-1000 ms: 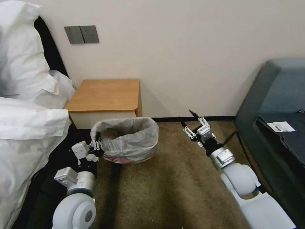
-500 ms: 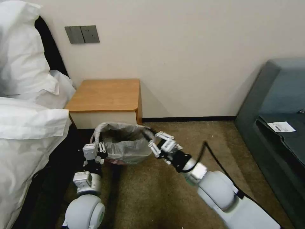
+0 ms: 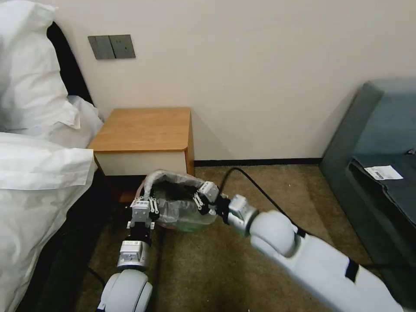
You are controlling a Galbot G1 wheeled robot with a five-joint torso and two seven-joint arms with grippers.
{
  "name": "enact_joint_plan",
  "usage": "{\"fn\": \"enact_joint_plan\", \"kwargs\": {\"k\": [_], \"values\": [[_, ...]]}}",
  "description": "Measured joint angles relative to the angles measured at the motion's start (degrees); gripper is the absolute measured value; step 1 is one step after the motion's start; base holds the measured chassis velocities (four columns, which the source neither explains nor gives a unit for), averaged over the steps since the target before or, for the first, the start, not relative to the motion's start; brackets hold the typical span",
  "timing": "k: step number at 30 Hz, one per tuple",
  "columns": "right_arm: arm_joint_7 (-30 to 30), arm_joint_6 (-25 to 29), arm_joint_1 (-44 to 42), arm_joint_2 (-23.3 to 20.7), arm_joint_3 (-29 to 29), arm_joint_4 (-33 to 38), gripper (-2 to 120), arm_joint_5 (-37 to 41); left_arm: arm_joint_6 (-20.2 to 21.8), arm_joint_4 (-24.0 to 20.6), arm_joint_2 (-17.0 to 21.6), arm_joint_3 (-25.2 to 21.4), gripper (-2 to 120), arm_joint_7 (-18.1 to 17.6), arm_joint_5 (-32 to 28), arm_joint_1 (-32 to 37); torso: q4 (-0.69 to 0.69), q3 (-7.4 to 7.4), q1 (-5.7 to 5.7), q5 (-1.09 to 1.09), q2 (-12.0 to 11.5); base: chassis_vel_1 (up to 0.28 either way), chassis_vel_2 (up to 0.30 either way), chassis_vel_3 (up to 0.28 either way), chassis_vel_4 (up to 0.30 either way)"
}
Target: Pick up the garbage bag from the table and place it over the trash can.
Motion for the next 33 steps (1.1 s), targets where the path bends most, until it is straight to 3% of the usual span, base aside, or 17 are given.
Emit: {"fn": "enact_joint_plan", "kwargs": {"k": [14,33], "values": [[2.34,-4.66,14.13,3.26,-15.93,-9.36,0,3.13,-0.47,-0.29,-0.21,0.81,10,0.43,1.78,1.45,0.0,-0.01,0.0,0.0,0.0,0.0,0.0,0.0,0.0],[2.66,-4.28,16.83,7.84,-19.58,-17.75,0,0.23,-1.12,-0.55,-1.12,4.73,10,1.54,6.12,2.47,-0.01,-0.01,-0.01,0.01,0.0,0.0,0.0,0.0,0.0]]}}
